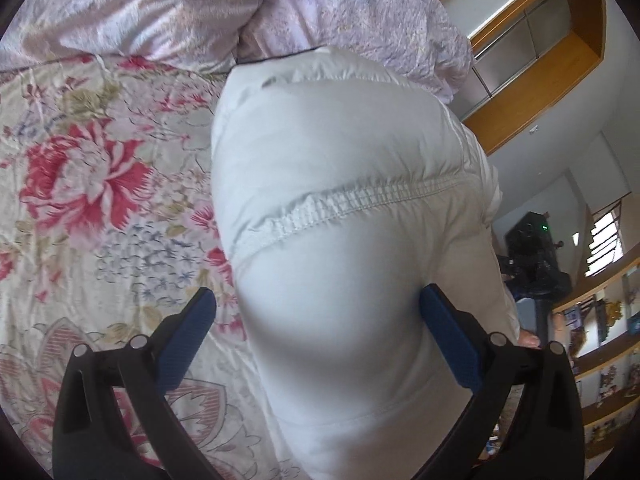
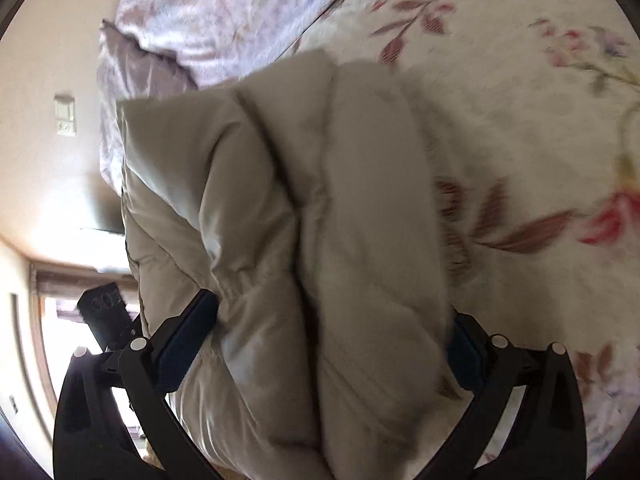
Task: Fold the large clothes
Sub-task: 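Lift and turn the rolled bundle over with both grippers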
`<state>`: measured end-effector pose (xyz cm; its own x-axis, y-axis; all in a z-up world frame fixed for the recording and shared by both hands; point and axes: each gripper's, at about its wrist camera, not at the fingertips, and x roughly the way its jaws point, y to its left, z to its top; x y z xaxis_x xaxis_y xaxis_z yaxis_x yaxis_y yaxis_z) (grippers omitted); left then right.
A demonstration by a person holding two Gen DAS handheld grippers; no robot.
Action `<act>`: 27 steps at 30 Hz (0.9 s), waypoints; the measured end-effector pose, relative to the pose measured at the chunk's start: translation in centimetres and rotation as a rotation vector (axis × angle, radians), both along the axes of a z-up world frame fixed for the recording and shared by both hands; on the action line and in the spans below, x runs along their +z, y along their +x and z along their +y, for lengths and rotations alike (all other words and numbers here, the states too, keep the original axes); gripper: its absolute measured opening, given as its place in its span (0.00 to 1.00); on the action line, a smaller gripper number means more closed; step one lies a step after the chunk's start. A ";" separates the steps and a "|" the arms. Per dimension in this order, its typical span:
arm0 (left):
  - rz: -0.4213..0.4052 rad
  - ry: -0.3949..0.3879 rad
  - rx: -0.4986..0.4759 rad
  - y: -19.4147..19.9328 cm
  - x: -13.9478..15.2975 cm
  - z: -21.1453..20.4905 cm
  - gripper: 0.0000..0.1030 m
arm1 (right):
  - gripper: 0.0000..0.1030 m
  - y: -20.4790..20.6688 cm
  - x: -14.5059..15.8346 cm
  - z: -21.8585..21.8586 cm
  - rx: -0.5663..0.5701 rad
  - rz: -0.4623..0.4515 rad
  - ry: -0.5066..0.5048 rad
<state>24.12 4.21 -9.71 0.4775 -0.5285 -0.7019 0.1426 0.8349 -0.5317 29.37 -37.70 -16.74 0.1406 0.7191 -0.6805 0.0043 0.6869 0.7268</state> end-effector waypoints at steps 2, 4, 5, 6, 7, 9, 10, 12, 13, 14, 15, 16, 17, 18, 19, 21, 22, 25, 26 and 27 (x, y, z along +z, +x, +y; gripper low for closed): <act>0.013 -0.027 -0.010 0.4 -0.4 0.1 0.98 | 0.99 0.1 0.1 0.8 0.031 -0.005 -0.007; 0.024 -0.056 -0.020 0.8 -0.9 0.0 0.98 | 0.99 0.3 0.0 1.3 0.058 0.006 0.015; 0.028 -0.071 -0.023 1.0 -1.1 -0.1 0.98 | 0.99 0.3 0.0 1.5 0.066 0.003 0.025; 0.031 -0.083 -0.026 1.0 -1.3 -0.2 0.98 | 0.99 0.3 0.2 1.9 0.085 -0.009 0.040; 0.031 -0.093 -0.027 1.1 -1.5 -0.3 0.98 | 0.99 0.1 0.3 2.1 0.098 -0.020 0.048; 0.025 -0.098 -0.028 1.1 -1.7 -0.5 0.98 | 0.99 -0.1 0.5 2.5 0.114 -0.041 0.066; 0.024 -0.101 -0.026 1.2 -1.7 -0.6 0.98 | 0.99 -0.1 0.5 2.6 0.115 -0.046 0.074; 0.024 -0.107 -0.020 1.3 -1.7 -0.8 0.98 | 0.99 -0.2 0.5 2.7 0.116 -0.049 0.087; 0.022 -0.108 -0.017 1.3 -1.8 -0.9 0.98 | 0.99 -0.2 0.5 2.7 0.118 -0.049 0.092; 0.020 -0.108 -0.015 1.2 -1.8 -0.9 0.98 | 0.99 -0.2 0.5 2.8 0.118 -0.046 0.098; 0.018 -0.107 -0.013 1.2 -1.8 -1.0 0.98 | 0.99 0.5 0.3 2.9 0.118 -0.042 0.102; 0.018 -0.107 -0.011 1.2 -1.8 -1.0 0.98 | 0.99 0.5 0.1 2.7 0.121 -0.042 0.106; 0.014 -0.115 -0.003 1.1 -1.9 -1.0 0.98 | 0.99 0.5 0.1 2.7 0.124 -0.042 0.111; 0.011 -0.120 0.005 0.9 -2.0 -0.9 0.98 | 0.99 0.6 0.1 2.8 0.126 -0.042 0.114; 0.002 -0.123 0.012 0.6 -2.0 -0.8 0.98 | 0.99 0.5 0.1 2.7 0.129 -0.045 0.116; -0.002 -0.112 0.003 0.2 -2.1 -0.8 0.98 | 0.99 0.5 0.2 2.7 0.135 -0.054 0.117; 0.006 -0.116 -0.004 0.2 -2.0 -0.8 0.98 | 0.99 0.5 0.2 2.7 0.137 -0.060 0.120; 0.010 -0.119 -0.017 0.2 -1.8 -0.9 0.98 | 0.99 0.5 0.1 2.5 0.141 -0.072 0.134; 0.008 -0.121 -0.019 0.1 -1.8 -1.1 0.98 | 0.99 0.5 0.0 2.5 0.141 -0.074 0.138; 0.006 -0.122 -0.019 0.2 -1.8 -1.2 0.98 | 0.99 0.5 -0.1 2.6 0.139 -0.076 0.148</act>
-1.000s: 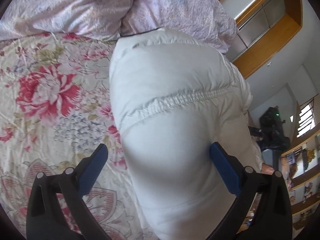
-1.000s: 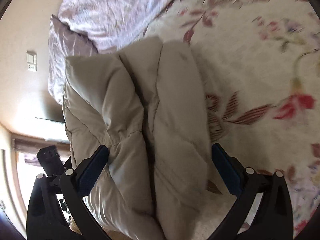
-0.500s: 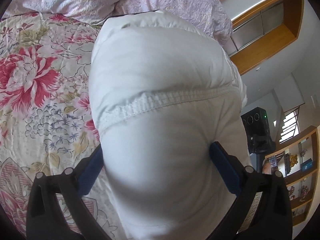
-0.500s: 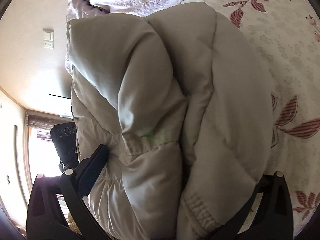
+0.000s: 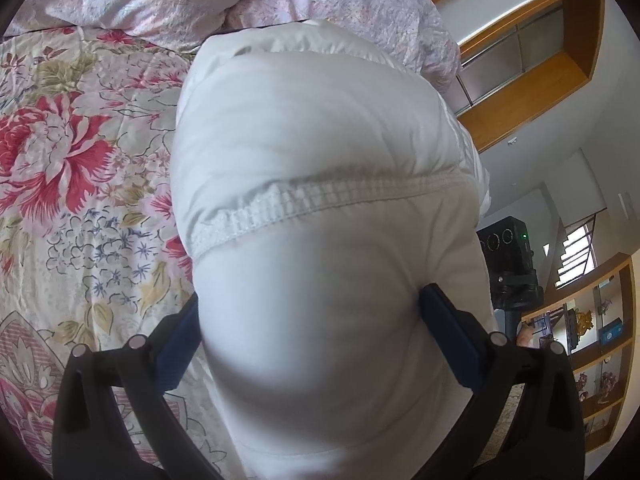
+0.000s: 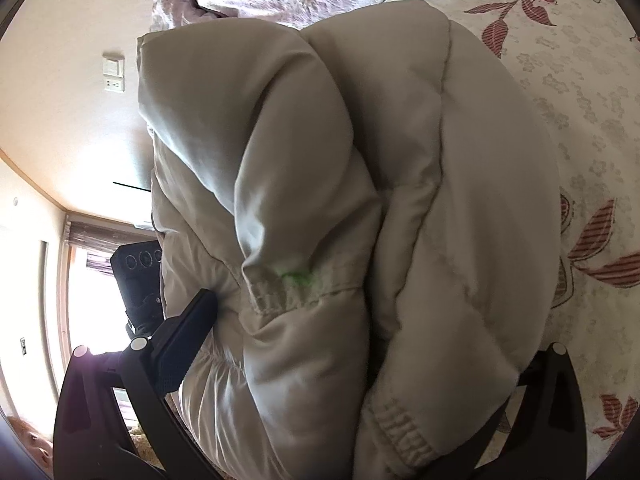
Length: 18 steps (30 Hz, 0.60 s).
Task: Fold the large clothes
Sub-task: 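Lift and turn the rolled bundle over with both grippers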
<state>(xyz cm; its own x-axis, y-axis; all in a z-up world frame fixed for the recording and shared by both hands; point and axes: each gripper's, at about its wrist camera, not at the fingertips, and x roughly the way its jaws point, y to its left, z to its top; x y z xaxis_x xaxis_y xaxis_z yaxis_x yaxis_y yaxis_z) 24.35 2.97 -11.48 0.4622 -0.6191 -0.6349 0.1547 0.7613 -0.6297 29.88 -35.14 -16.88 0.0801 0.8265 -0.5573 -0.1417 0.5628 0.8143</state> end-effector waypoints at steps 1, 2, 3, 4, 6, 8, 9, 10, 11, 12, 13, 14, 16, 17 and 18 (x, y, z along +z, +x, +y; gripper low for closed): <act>-0.004 -0.003 -0.002 0.0 0.1 -0.2 0.98 | 0.99 0.1 -0.1 0.1 -0.004 -0.002 0.009; -0.009 -0.007 -0.005 0.0 0.1 -0.4 0.98 | 0.99 0.0 -0.2 0.2 -0.006 -0.007 0.015; -0.020 -0.009 -0.010 -0.2 0.4 -0.6 0.98 | 0.99 -0.3 0.0 0.3 0.000 -0.022 0.022; -0.028 -0.015 -0.014 -0.3 0.6 -0.7 0.97 | 0.99 -0.5 0.3 0.4 0.007 -0.035 0.026; -0.040 -0.037 -0.021 -0.5 1.0 -0.7 0.97 | 0.99 -0.8 1.0 0.6 0.017 -0.060 0.040; -0.064 -0.065 -0.025 -0.7 2.0 -0.5 0.96 | 0.97 -0.7 1.7 0.9 0.020 -0.073 0.047; -0.080 -0.072 -0.024 -0.8 2.5 -0.3 0.96 | 0.95 -0.5 2.1 1.3 0.023 -0.079 0.050; -0.094 -0.074 -0.021 -0.7 3.0 0.0 0.96 | 0.95 -0.1 2.6 1.7 0.025 -0.087 0.053; -0.106 -0.077 -0.015 -0.6 3.3 0.3 0.96 | 0.93 0.1 2.9 2.1 0.027 -0.093 0.055; -0.120 -0.081 -0.003 -0.4 3.8 1.0 0.96 | 0.92 0.6 3.4 2.7 0.032 -0.107 0.058; -0.125 -0.083 0.007 -0.2 4.0 1.5 0.96 | 0.92 1.1 3.9 3.4 0.037 -0.117 0.058; -0.129 -0.086 0.021 0.1 4.2 2.3 0.96 | 0.92 1.6 4.2 3.9 0.040 -0.121 0.058; -0.132 -0.091 0.061 0.9 4.5 4.1 0.96 | 0.91 3.1 4.8 5.7 0.057 -0.129 0.047; -0.133 -0.091 0.078 1.2 4.6 4.8 0.96 | 0.91 4.1 5.1 7.0 0.069 -0.133 0.040; -0.135 -0.090 0.095 1.5 4.7 5.6 0.96 | 0.91 4.7 5.2 8.0 0.079 -0.137 0.036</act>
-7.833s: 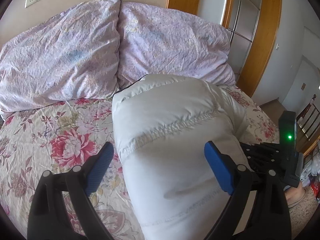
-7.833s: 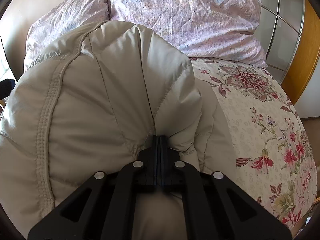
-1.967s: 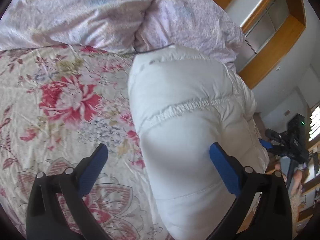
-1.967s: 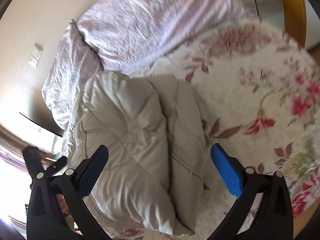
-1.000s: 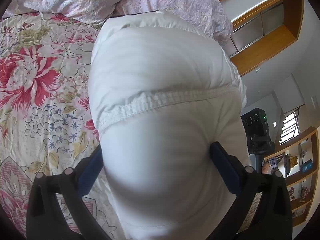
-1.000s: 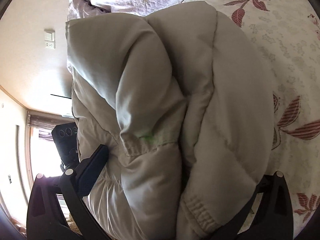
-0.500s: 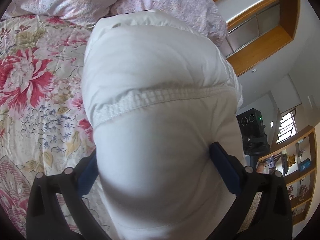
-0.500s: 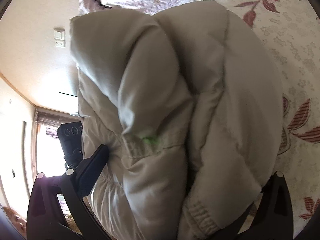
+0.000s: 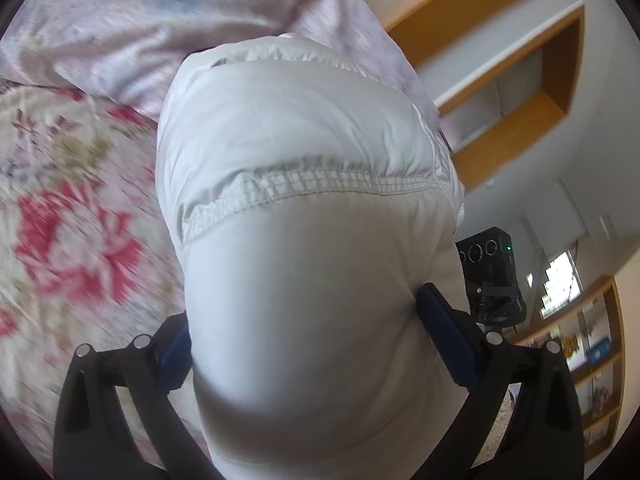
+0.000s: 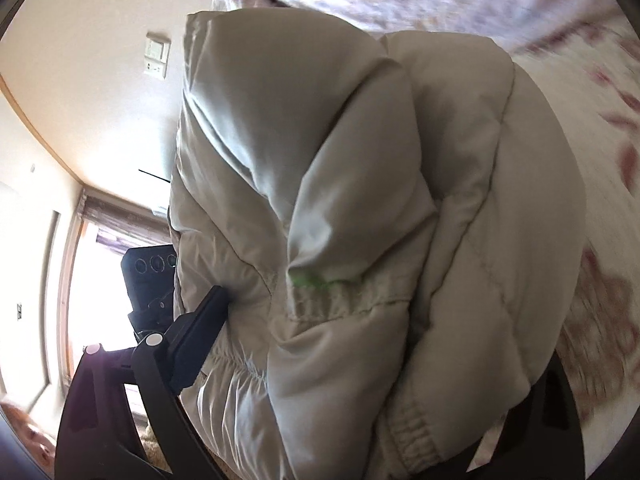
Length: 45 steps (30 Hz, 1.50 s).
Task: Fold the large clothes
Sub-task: 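Lift and turn the rolled bundle over with both grippers, then lower the bundle onto the bed and press it with both grippers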
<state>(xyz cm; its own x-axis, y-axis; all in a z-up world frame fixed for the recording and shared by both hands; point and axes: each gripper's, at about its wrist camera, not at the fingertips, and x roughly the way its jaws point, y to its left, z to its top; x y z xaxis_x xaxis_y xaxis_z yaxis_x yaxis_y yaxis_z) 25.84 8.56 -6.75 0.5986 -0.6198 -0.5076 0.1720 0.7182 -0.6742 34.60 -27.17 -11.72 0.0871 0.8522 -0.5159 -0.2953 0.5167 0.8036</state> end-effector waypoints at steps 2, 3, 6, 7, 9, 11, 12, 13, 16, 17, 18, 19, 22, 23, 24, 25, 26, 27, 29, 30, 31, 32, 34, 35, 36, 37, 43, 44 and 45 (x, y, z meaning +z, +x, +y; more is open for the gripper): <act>-0.001 0.001 0.037 0.7 0.2 1.8 0.96 | 0.90 1.3 0.2 1.9 0.018 -0.008 -0.007; -0.002 0.006 0.058 1.1 0.3 2.9 0.96 | 0.90 2.1 0.2 3.0 0.028 -0.011 -0.010; 0.005 0.023 0.103 2.0 0.4 5.0 0.95 | 0.88 4.4 -0.4 5.7 0.047 -0.013 -0.020; 0.012 0.032 0.122 2.5 0.4 5.9 0.94 | 0.88 5.3 -0.6 6.6 0.048 -0.010 -0.027; 0.020 0.050 0.146 3.3 0.1 6.9 0.94 | 0.86 6.7 -1.1 7.8 0.048 -0.011 -0.043; 0.034 0.083 0.169 4.1 -0.5 7.8 0.93 | 0.84 8.0 -1.7 8.8 0.038 -0.015 -0.071; 0.044 0.094 0.173 4.5 -0.8 8.2 0.92 | 0.84 8.4 -2.1 9.0 0.027 -0.013 -0.084; 0.062 0.104 0.176 4.8 -1.4 8.5 0.92 | 0.84 8.7 -2.8 8.9 0.011 0.000 -0.095; 0.054 0.142 0.156 5.0 -2.3 8.8 0.93 | 0.84 8.4 -4.7 7.9 -0.017 0.043 -0.079; 0.052 0.155 0.154 5.1 -2.2 8.5 0.93 | 0.84 8.1 -5.0 7.5 -0.026 0.047 -0.076; 0.053 0.174 0.158 5.3 -2.3 8.2 0.94 | 0.85 8.0 -5.3 7.3 -0.042 0.052 -0.078; 0.060 0.188 0.164 5.7 -2.3 7.9 0.96 | 0.86 8.8 -5.3 7.2 -0.057 0.057 -0.080; 0.073 0.219 0.173 6.2 -1.8 7.1 0.96 | 0.93 8.3 -5.2 7.0 -0.111 0.057 -0.130; 0.074 0.230 0.177 7.1 -1.8 6.6 0.96 | 0.93 7.6 -4.5 6.8 -0.126 0.042 -0.159; 0.073 0.240 0.184 7.0 -1.5 6.5 0.96 | 0.93 7.0 -3.6 6.3 -0.156 0.000 -0.213; 0.066 0.258 0.203 6.5 -1.1 6.6 0.96 | 0.93 6.4 -3.0 6.0 -0.171 -0.035 -0.245; 0.053 0.283 0.223 5.9 -0.6 6.7 0.96 | 0.93 5.5 -1.8 5.5 -0.190 -0.093 -0.290; 0.038 0.307 0.238 5.3 -0.2 6.9 0.95 | 0.93 4.8 -0.8 5.1 -0.218 -0.145 -0.327; -0.016 0.394 0.292 3.9 1.3 6.6 0.95 | 0.93 3.3 1.4 4.2 -0.270 -0.263 -0.396; -0.043 0.416 0.302 3.4 2.0 6.3 0.95 | 0.93 2.1 2.8 4.0 -0.303 -0.350 -0.423; -0.058 0.429 0.305 3.2 2.5 6.1 0.95 | 0.93 1.1 4.0 4.1 -0.323 -0.425 -0.433; -0.077 0.451 0.311 2.8 3.1 5.4 0.95 | 0.92 0.2 4.7 4.6 -0.328 -0.477 -0.437; -0.118 0.531 0.326 2.5 4.3 4.3 0.96 | 0.81 -1.8 6.2 6.5 -0.320 -0.616 -0.478; -0.132 0.571 0.324 2.1 4.3 3.8 0.96 | 0.73 -2.7 6.7 7.9 -0.307 -0.700 -0.529; -0.143 0.622 0.316 2.2 4.5 2.9 0.96 | 0.61 -2.6 7.2 10.2 -0.296 -0.751 -0.564; -0.145 0.647 0.309 2.2 4.5 2.3 0.96 | 0.56 -2.9 7.5 11.0 -0.283 -0.794 -0.593; -0.109 0.724 0.252 3.6 2.8 0.9 0.96 | 0.26 -0.9 3.6 12.8 -0.215 -0.793 -0.689; -0.102 0.721 0.243 3.7 2.4 0.8 0.96 | 0.26 -0.3 2.6 12.8 -0.197 -0.764 -0.710; -0.095 0.710 0.234 3.9 2.1 0.8 0.97 | 0.25 -0.3 1.9 12.9 -0.189 -0.751 -0.708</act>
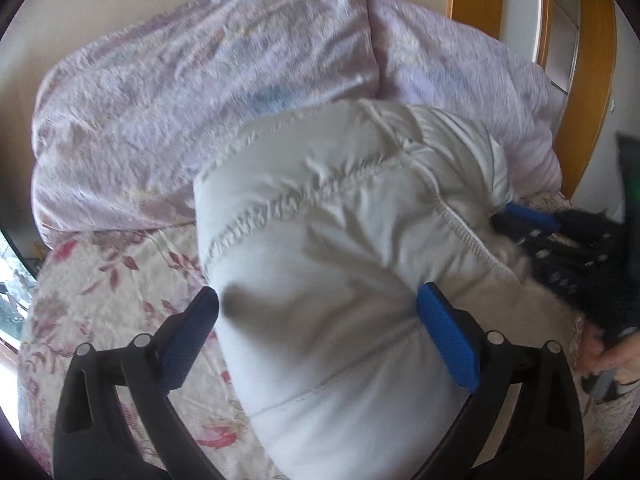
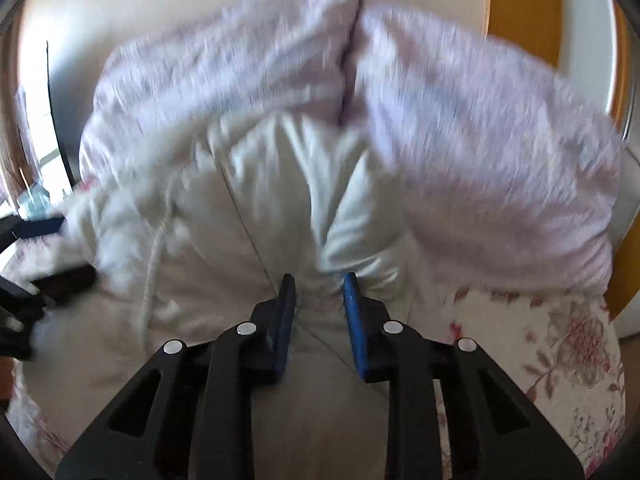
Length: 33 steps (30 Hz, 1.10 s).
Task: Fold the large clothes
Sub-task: 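Lower the bundle onto the bed and press it with both grippers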
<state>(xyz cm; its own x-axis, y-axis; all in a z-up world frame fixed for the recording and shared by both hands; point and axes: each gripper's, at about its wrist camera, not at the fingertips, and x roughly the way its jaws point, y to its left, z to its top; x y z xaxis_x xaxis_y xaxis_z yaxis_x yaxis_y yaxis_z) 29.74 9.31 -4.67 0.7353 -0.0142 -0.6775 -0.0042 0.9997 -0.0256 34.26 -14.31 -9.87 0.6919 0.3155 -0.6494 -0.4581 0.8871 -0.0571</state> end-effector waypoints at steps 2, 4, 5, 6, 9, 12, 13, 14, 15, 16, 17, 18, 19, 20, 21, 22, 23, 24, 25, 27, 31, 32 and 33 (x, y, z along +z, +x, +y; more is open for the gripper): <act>0.011 -0.010 0.002 0.5 -0.6 -0.2 0.98 | 0.25 0.8 -1.3 -0.7 -0.009 0.042 0.028; 0.011 0.005 0.004 0.9 -1.0 -0.6 0.98 | 0.24 1.4 -1.9 -1.0 -0.021 0.083 0.053; 0.012 0.009 0.004 1.1 -1.1 -0.7 0.98 | 0.24 1.8 -2.2 -0.9 -0.023 0.099 0.053; 0.012 0.017 0.004 1.3 -1.2 -0.9 0.98 | 0.24 1.8 -2.6 -0.8 -0.026 0.107 0.050; 0.010 0.037 0.007 1.7 -1.6 -1.3 0.98 | 0.24 2.1 -3.1 -0.6 -0.032 0.116 0.031; 0.003 0.045 0.014 2.1 -2.1 -1.5 0.98 | 0.24 2.5 -3.6 -0.6 -0.037 0.131 0.037; 0.002 0.047 0.018 2.2 -2.3 -1.5 0.98 | 0.24 2.6 -3.8 -0.6 -0.039 0.137 0.040; 0.000 0.049 0.021 2.3 -2.4 -1.5 0.98 | 0.24 2.6 -3.9 -0.6 -0.040 0.140 0.042; -0.002 0.051 0.024 2.4 -2.5 -1.5 0.98 | 0.24 2.7 -4.0 -0.6 -0.038 0.141 0.040; -0.004 0.052 0.025 2.4 -2.6 -1.6 0.98 | 0.24 2.7 -4.0 -0.6 -0.037 0.142 0.040; -0.006 0.050 0.027 2.5 -2.6 -1.5 0.98 | 0.24 2.8 -4.1 -0.6 -0.036 0.144 0.043; -0.008 0.047 0.028 2.5 -2.8 -1.4 0.98 | 0.24 2.8 -4.2 -0.7 -0.035 0.145 0.046; -0.009 0.044 0.029 2.6 -2.8 -1.4 0.98 | 0.24 2.9 -4.2 -0.6 -0.034 0.146 0.049; -0.011 0.042 0.031 2.6 -2.9 -1.4 0.98 | 0.24 2.9 -4.2 -0.6 -0.033 0.146 0.053; -0.015 0.040 0.033 2.6 -3.0 -1.3 0.98 | 0.24 3.0 -4.2 -0.6 -0.031 0.146 0.055; -0.016 0.039 0.035 2.7 -3.0 -1.3 0.98 | 0.24 3.0 -4.2 -0.6 -0.029 0.146 0.058; -0.018 0.039 0.036 2.7 -3.1 -1.3 0.98 | 0.24 3.0 -4.2 -0.7 -0.026 0.146 0.061; -0.020 0.037 0.038 2.8 -3.1 -1.3 0.98 | 0.24 3.0 -4.2 -0.7 -0.025 0.146 0.062; -0.022 0.035 0.039 2.8 -3.2 -1.3 0.98 | 0.24 3.1 -4.2 -0.8 -0.023 0.146 0.065; -0.028 0.031 0.041 2.8 -3.4 -1.2 0.98 | 0.24 3.1 -4.2 -0.9 -0.020 0.145 0.071; -0.038 0.027 0.049 2.8 -3.6 -1.2 0.98 | 0.24 2.9 -4.5 -1.0 -0.020 0.130 0.078; -0.038 0.028 0.051 2.8 -3.6 -1.2 0.98 | 0.24 2.9 -4.5 -1.0 -0.023 0.128 0.075; -0.035 0.030 0.053 2.8 -3.6 -1.1 0.98 | 0.24 2.8 -4.2 -1.0 -0.025 0.114 0.080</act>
